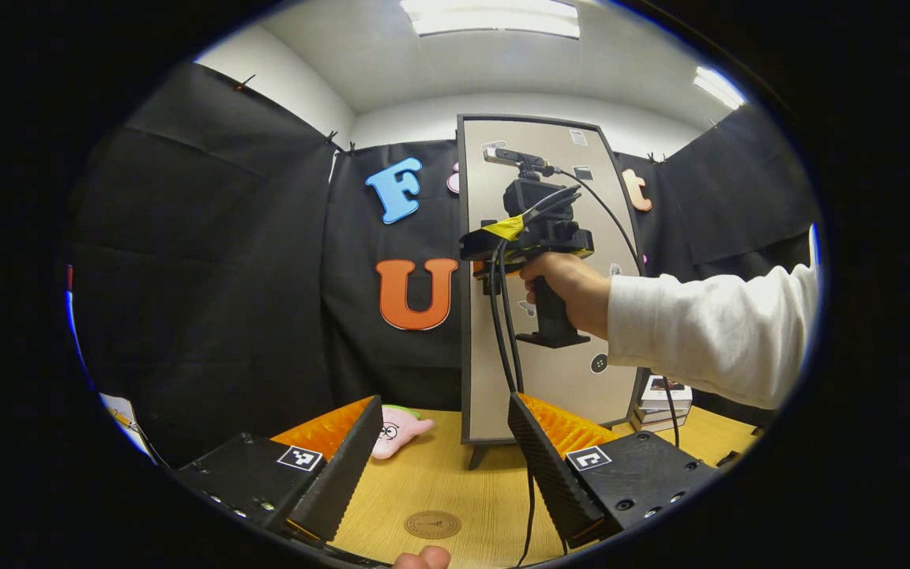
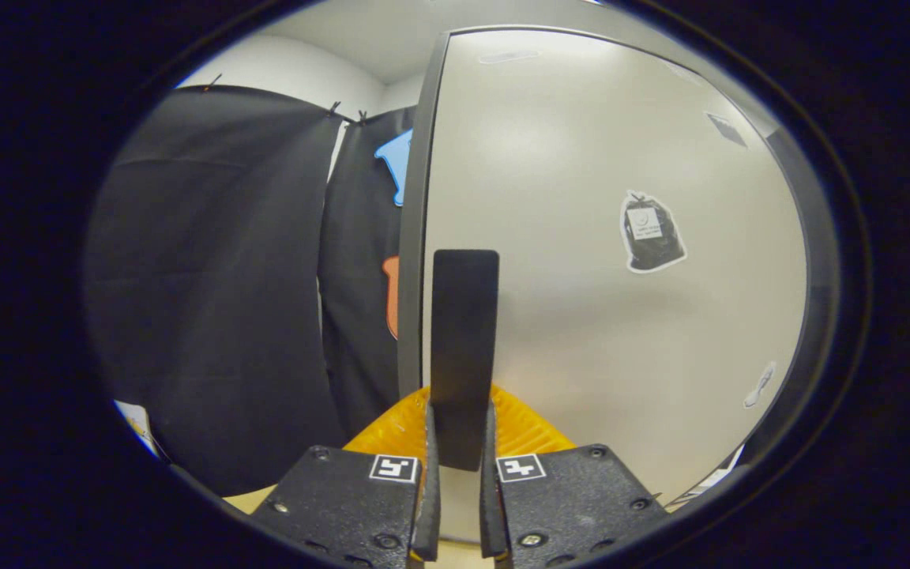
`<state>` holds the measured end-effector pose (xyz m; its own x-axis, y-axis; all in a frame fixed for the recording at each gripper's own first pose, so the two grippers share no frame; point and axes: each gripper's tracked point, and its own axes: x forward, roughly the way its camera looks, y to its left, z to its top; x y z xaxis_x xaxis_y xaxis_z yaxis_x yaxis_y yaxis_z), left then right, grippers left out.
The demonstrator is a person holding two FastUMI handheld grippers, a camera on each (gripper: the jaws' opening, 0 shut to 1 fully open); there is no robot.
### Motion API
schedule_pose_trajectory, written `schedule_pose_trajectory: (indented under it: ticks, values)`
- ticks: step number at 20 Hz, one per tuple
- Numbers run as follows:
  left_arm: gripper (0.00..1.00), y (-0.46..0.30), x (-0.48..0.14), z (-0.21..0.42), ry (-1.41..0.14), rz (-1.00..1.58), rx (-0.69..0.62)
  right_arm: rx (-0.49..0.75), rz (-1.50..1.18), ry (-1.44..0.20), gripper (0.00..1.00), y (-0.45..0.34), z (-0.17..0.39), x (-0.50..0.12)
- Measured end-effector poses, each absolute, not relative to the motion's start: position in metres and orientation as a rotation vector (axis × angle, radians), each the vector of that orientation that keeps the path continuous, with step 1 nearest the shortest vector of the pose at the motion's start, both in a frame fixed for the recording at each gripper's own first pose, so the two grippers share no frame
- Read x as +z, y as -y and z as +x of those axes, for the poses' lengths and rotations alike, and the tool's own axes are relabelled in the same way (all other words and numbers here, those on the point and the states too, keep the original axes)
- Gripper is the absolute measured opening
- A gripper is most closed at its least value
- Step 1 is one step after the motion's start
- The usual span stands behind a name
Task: Open the cabinet door with the right hand, grasp the bottle in the cabinet with the left hand and place it on the coaster, then close the cabinet door with the right hand.
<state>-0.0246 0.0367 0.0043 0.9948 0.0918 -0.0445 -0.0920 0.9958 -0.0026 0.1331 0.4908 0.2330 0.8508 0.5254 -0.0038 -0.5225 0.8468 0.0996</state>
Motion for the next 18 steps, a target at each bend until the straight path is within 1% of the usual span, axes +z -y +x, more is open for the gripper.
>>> schedule_pose_trajectory:
  ticks: [5, 6, 8, 12, 18]
  values:
    - [0.96, -0.042, 0.003, -0.027, -0.044, 0.003, 0.107, 0.557, 0.086, -0.015, 0.22, -0.488, 0.128, 0.232]
    - [0.96, -0.044, 0.001, -0.032, -0.052, 0.003, 0.107, 0.56, 0.092, -0.011, 0.24, -0.487, 0.125, 0.232]
    - [0.96, -0.048, -0.001, -0.037, -0.054, 0.003, 0.109, 0.587, 0.111, -0.009, 0.22, -0.485, 0.117, 0.232]
    - [0.96, -0.052, -0.001, -0.038, -0.05, 0.003, 0.104, 0.622, 0.102, 0.017, 0.23, -0.478, 0.102, 0.232]
    - [0.96, -0.052, 0.002, -0.042, -0.041, -0.005, 0.077, 0.678, 0.127, 0.027, 0.23, -0.457, 0.056, 0.233]
